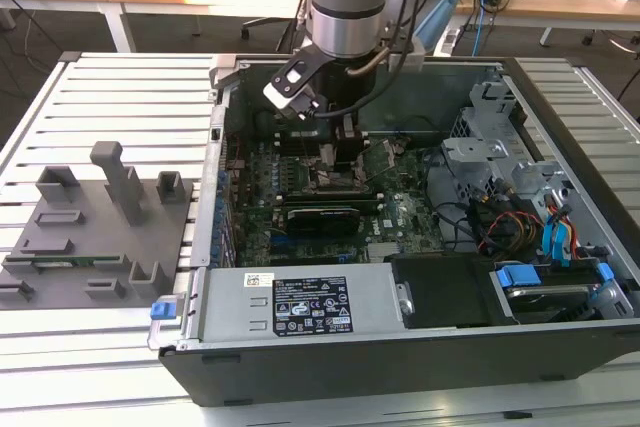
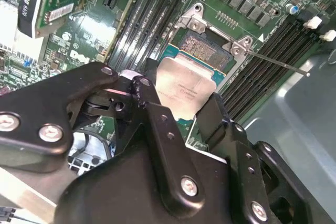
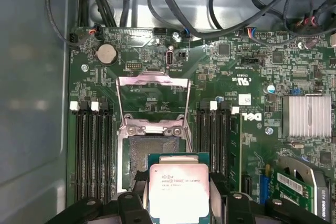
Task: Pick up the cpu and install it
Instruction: 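Place the cpu into insertion slot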
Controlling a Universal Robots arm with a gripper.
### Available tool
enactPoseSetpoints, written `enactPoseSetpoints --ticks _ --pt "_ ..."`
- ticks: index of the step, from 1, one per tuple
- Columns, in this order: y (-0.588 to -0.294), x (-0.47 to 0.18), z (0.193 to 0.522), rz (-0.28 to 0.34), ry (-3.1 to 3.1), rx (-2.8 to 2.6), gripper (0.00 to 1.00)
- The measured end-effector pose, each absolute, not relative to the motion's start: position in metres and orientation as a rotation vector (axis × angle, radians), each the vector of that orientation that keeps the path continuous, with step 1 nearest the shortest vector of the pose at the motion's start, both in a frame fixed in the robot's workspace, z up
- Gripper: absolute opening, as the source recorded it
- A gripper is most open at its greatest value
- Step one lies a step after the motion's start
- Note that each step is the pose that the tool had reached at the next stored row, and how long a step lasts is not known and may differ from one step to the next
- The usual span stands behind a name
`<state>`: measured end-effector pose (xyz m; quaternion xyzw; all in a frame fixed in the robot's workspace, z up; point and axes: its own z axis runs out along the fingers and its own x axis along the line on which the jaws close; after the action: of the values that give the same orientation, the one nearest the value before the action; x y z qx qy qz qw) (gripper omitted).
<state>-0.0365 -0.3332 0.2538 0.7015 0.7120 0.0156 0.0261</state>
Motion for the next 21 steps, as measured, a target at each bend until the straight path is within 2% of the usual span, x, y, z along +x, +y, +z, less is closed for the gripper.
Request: enactPoseSetpoints --ticks 21 --pt "-0.32 -0.035 0.226 0.046 2.214 2.135 0.55"
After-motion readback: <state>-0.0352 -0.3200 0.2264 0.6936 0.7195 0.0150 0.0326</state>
